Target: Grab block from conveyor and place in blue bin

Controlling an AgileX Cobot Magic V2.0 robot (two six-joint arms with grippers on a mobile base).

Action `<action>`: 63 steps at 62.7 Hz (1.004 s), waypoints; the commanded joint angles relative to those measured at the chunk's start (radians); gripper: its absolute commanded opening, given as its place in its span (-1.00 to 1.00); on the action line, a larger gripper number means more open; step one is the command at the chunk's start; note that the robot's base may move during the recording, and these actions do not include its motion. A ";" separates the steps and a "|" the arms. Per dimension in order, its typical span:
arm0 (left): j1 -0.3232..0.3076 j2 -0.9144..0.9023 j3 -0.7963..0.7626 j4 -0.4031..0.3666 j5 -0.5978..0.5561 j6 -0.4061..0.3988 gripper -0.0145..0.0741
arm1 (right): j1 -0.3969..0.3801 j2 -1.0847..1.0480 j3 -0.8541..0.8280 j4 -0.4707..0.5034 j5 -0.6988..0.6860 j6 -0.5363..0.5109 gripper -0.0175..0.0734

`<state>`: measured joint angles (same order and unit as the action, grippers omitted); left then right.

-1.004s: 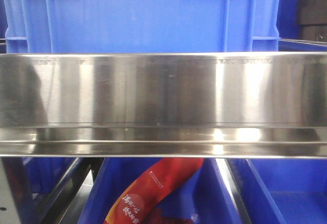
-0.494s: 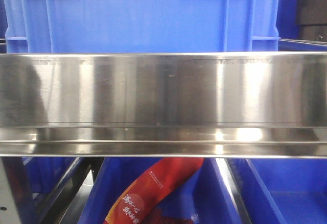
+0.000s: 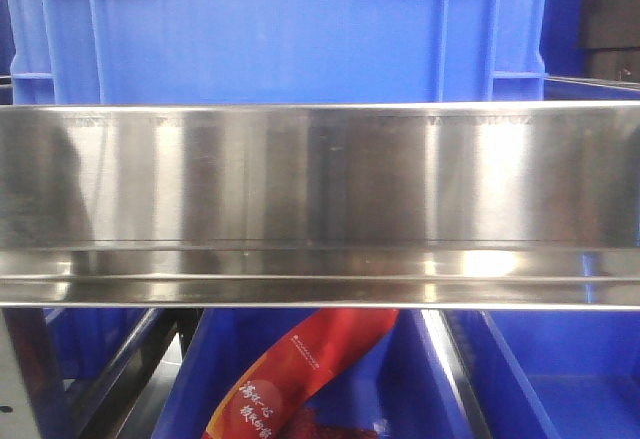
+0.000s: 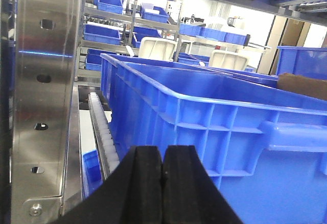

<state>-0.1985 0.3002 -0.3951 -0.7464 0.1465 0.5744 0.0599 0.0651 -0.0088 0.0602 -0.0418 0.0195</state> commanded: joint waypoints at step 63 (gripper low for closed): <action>0.002 -0.005 0.003 -0.007 -0.015 -0.004 -0.92 | -0.007 -0.065 0.009 -0.012 0.056 -0.006 -0.97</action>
<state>-0.1985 0.2980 -0.3951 -0.7464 0.1447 0.5744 0.0591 0.0027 0.0000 0.0564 0.0237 0.0195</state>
